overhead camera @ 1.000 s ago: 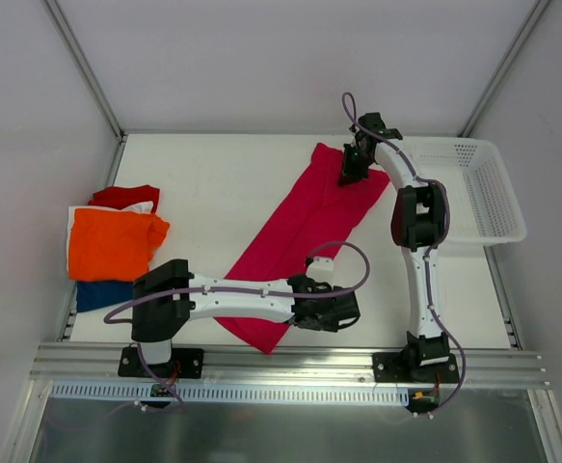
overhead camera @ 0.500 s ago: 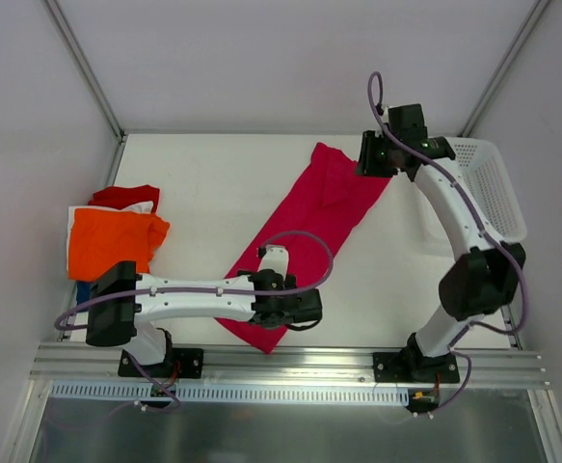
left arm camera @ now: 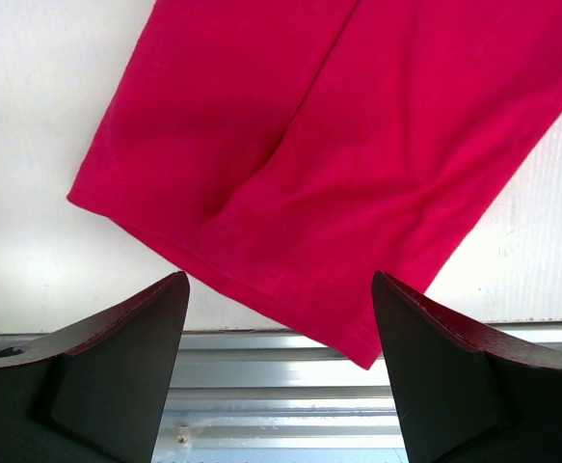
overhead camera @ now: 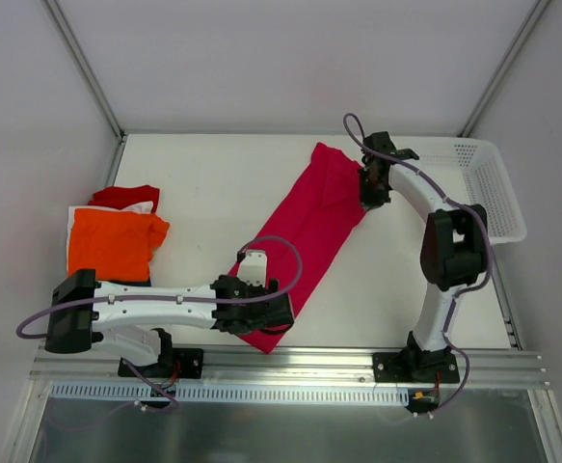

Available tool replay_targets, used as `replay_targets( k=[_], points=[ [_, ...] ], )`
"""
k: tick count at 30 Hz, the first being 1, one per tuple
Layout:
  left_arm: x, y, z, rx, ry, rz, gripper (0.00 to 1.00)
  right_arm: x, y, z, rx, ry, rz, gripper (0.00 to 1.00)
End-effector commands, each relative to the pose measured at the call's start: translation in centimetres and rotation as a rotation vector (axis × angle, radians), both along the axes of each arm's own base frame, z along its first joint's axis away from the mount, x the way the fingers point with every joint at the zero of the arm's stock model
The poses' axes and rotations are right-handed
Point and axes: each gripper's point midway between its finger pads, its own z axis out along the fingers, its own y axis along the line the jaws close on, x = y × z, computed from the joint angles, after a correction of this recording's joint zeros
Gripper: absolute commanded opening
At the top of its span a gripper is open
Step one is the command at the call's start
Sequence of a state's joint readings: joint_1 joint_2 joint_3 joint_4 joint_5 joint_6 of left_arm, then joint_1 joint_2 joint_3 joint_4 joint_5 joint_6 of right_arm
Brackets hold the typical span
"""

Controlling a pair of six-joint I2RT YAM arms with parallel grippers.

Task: Fold and stack the t-shirts
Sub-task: Fold the tshirt

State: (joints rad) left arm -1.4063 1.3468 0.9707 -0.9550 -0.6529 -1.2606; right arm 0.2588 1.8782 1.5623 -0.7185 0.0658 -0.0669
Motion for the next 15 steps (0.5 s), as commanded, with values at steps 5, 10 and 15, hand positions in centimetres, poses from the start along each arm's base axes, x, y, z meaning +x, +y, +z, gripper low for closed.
replay_targets(
  k=[5, 10, 15],
  points=[
    [-0.6, -1.7, -0.8, -0.058, 0.036, -0.048, 0.77, 2.3, 0.3, -1.5, -0.033, 0.034, -0.036, 0.00],
    [-1.4, -2.6, -2.4, -0.026, 0.092, -0.065, 0.77, 3.5, 0.3, -3.0, -0.054, 0.049, -0.045, 0.01],
    [-2.1, -3.3, -3.8, 0.003, 0.144, -0.080, 0.77, 4.5, 0.5, -3.8, -0.053, 0.056, -0.049, 0.01]
  ],
)
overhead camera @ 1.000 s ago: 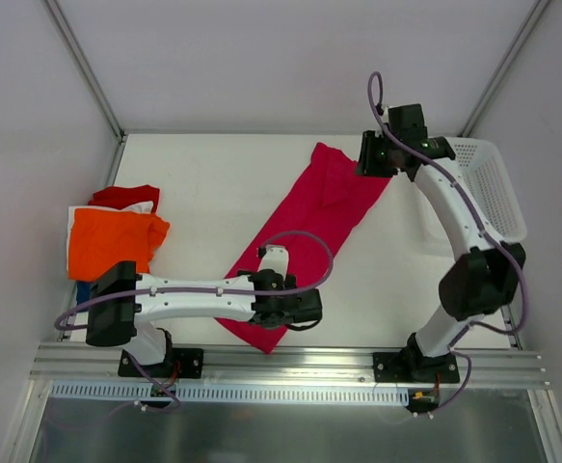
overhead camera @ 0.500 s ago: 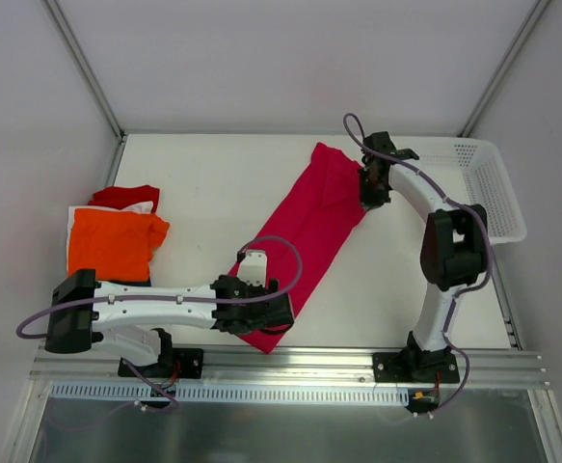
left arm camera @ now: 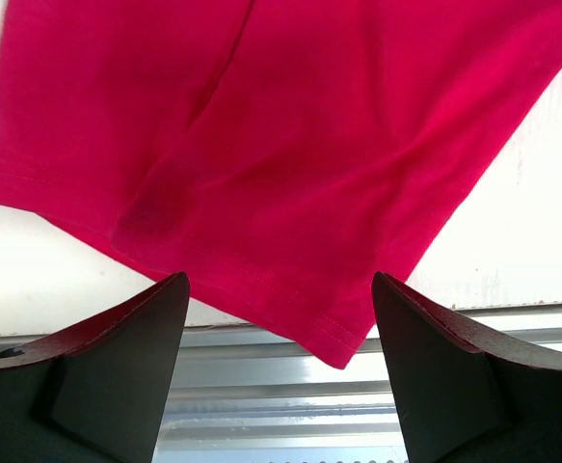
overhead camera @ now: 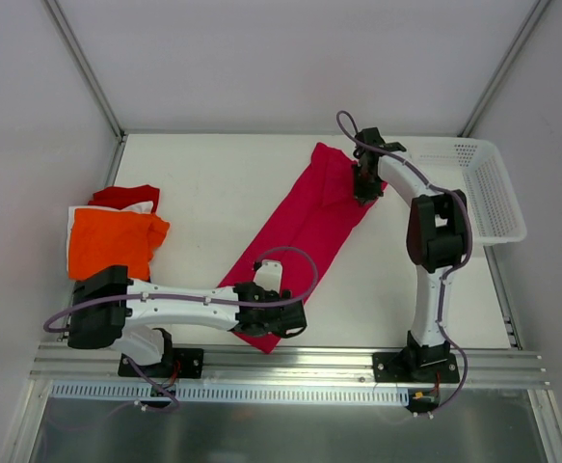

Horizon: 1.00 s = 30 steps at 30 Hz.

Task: Fold and stack the t-shirts
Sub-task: Fold the tshirt

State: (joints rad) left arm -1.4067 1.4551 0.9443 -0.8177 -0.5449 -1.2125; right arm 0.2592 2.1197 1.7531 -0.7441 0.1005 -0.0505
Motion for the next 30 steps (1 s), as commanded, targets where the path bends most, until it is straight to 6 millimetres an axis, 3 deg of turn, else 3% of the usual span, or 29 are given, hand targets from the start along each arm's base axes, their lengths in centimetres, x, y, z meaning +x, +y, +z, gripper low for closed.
replay_targets(
  k=[1, 19, 25, 30],
  points=[
    [-0.8, -1.2, -0.4, -0.007, 0.045, -0.027, 0.77, 0.9, 0.2, 0.5, -0.007, -0.010, -0.018, 0.01],
    [-2.1, -3.1, -2.3, -0.034, 0.132, -0.049, 0.77, 3.4, 2.8, -3.0, 0.069, 0.061, -0.013, 0.00],
    [-2.4, -6.4, -2.0, -0.191, 0.142, -0.112, 0.78, 3.9, 3.7, -3.8, 0.085, 0.070, -0.001, 0.01],
    [-3.2, -7.4, -3.3, -0.216, 0.182, -0.133, 0.77, 3.9, 3.9, -3.9, 0.085, 0.071, 0.002, 0.01]
  ],
)
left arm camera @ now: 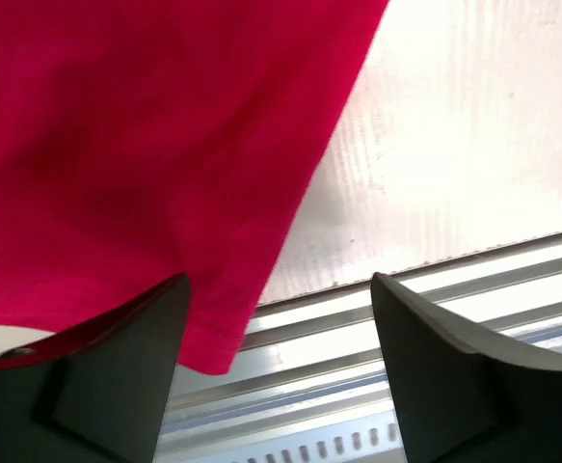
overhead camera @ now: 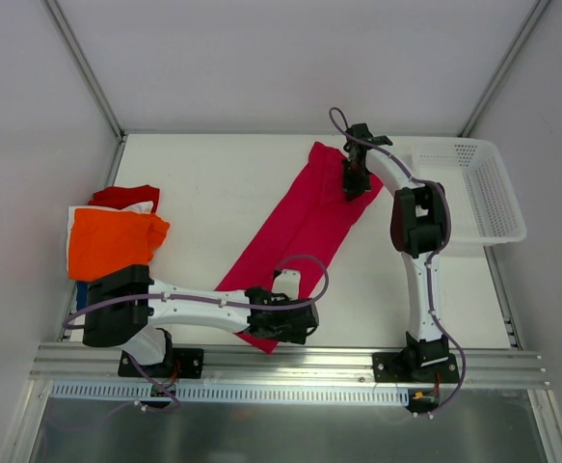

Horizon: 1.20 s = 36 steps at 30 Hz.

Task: Fold and stack the t-shirts
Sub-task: Fold the tshirt

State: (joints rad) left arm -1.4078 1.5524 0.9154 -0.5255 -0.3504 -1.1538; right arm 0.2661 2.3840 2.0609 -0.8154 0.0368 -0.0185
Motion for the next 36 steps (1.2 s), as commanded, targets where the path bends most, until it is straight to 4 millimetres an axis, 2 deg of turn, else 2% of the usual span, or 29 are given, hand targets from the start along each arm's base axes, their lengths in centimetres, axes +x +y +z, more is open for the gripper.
replay_targets(
  k=[1, 3, 4, 6, 14, 15, 17, 18, 21, 24, 27, 31, 36],
  points=[
    [-0.9, -1.4, -0.5, -0.049, 0.039, -0.028, 0.67, -0.4, 1.1, -0.3, 0.024, 0.025, 0.005, 0.01],
    [-1.1, -0.9, -1.2, -0.033, 0.049, -0.009, 0.54, -0.5, 1.1, -0.3, 0.023, 0.028, 0.006, 0.00],
    [-1.0, -0.8, -1.2, -0.036, 0.045, 0.002, 0.43, -0.6, 1.1, -0.2, 0.023, 0.027, 0.008, 0.00],
    [-0.8, -0.4, -1.1, -0.026, 0.032, 0.007, 0.42, -0.8, 1.0, -0.3, 0.017, 0.031, 0.011, 0.00],
    [1.6, -0.7, 1.5, 0.027, -0.103, -0.019, 0.43, -1.4, 0.6, -0.9, 0.005, 0.049, 0.017, 0.00],
    [1.7, 0.3, 1.6, 0.078, -0.108, -0.017, 0.47, -1.5, 0.6, -1.1, 0.001, 0.054, 0.019, 0.00],
    [2.1, 0.4, 2.3, 0.107, -0.131, -0.010, 0.48, -1.6, 0.5, -1.3, -0.003, 0.056, 0.021, 0.00],
    [2.4, 1.1, 2.4, 0.140, -0.153, -0.006, 0.50, -1.7, 0.4, -1.5, -0.005, 0.061, 0.023, 0.00],
    [2.7, 1.2, 3.1, 0.129, -0.177, 0.001, 0.49, -1.8, 0.5, -1.8, -0.007, 0.068, 0.024, 0.00],
    [2.8, 2.3, 2.5, 0.175, -0.177, 0.021, 0.38, -1.8, 0.4, -1.8, -0.007, 0.068, 0.024, 0.00],
    [2.8, 4.5, 0.7, 0.264, -0.146, 0.082, 0.00, -2.0, 0.4, -1.7, -0.008, 0.066, 0.025, 0.00],
    [2.5, 6.1, -1.4, 0.352, -0.104, 0.114, 0.00, -1.9, 0.2, -1.1, -0.016, 0.050, 0.025, 0.01],
    [1.6, 6.0, -2.8, 0.395, -0.050, 0.108, 0.00, -1.2, 0.7, -0.8, -0.004, 0.051, 0.029, 0.00]
  ],
)
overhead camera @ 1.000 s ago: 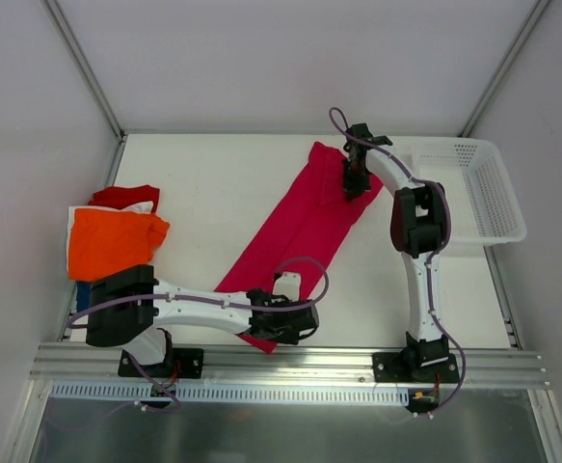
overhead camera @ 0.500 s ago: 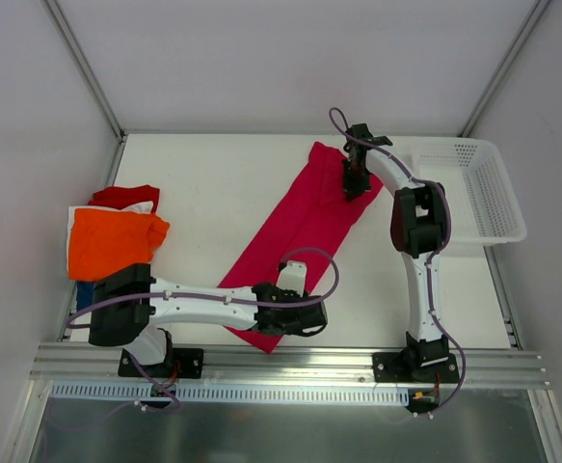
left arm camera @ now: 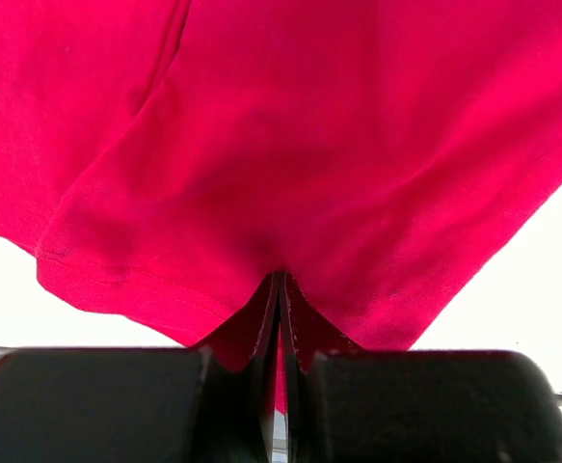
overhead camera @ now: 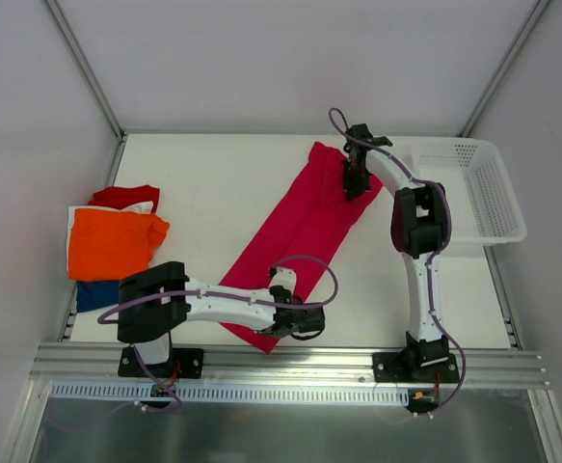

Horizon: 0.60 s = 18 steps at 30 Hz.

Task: Fold and stack the t-shirts
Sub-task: Fold the tshirt

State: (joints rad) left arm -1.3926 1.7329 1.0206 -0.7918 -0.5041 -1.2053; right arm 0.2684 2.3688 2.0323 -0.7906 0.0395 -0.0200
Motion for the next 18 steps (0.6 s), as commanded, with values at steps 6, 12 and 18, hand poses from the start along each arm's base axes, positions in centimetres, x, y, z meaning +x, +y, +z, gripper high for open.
replay_targets(
  k=[6, 12, 18],
  points=[
    [-1.1, 0.5, -1.5, 0.054, 0.058, 0.043, 0.00, -0.4, 2.0, -1.5, 0.058, 0.081, 0.023, 0.00],
    [-0.7, -3.3, -0.4, -0.044, 0.063, 0.001, 0.00, 0.8, 4.0, -2.1, 0.150, 0.085, 0.005, 0.01],
    [-1.3, -6.8, -0.7, -0.145, 0.116, -0.051, 0.00, 1.7, 5.3, -1.9, 0.215, 0.068, 0.001, 0.00]
  ],
)
